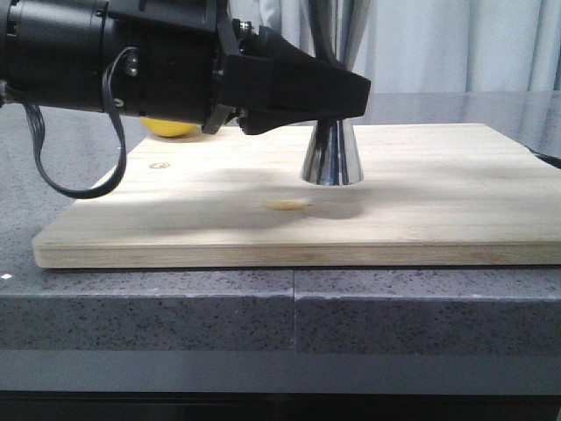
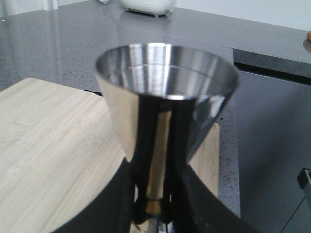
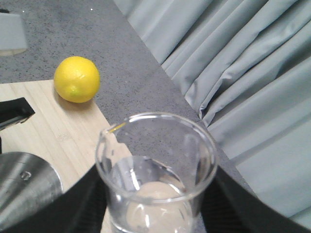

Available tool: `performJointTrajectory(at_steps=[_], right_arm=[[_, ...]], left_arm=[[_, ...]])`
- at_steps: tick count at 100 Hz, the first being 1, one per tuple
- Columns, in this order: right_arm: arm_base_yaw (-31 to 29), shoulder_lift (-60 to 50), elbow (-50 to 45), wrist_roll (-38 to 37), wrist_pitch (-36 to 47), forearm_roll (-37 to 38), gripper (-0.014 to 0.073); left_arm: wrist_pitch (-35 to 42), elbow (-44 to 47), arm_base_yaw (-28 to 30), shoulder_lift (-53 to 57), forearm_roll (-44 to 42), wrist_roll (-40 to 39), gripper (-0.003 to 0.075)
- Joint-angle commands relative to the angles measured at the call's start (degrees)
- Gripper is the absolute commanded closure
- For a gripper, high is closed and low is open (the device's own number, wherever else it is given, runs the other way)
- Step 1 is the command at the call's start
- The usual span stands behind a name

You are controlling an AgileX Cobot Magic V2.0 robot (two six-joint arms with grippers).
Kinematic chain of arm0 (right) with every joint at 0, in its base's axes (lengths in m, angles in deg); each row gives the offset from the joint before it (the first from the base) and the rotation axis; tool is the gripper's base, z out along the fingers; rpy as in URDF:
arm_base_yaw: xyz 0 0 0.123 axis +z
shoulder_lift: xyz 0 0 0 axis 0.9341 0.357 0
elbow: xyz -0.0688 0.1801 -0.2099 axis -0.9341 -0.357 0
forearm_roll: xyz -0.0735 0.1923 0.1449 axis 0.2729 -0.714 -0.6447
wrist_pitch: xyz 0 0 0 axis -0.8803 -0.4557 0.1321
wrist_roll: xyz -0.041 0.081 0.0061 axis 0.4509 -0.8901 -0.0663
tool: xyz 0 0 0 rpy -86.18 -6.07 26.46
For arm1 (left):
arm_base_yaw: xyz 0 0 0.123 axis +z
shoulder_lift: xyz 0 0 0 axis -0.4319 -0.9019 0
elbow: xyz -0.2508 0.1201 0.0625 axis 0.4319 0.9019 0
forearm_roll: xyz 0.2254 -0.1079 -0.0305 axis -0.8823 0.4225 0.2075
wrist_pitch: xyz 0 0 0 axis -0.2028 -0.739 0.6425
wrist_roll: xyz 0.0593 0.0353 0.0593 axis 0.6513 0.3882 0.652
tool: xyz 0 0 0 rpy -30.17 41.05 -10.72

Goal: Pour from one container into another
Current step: 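Lift the beaker with the right gripper over the held jigger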

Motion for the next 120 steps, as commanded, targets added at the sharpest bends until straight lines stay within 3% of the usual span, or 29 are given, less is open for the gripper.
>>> performJointTrajectory(at_steps=[1, 120], right_arm=[[-0.03, -1.57, 2.28, 0.42, 2.48, 1.68, 0.0322], [1.78, -1.47, 2.28, 0.42, 0.67, 9.78, 0.0322]], left_arm=[[4.17, -1.54, -0.11, 2.82, 2.54, -0.68, 0.0741], [4.49, -1.54, -0.11, 2.82, 1.75, -0.68, 0.0741]])
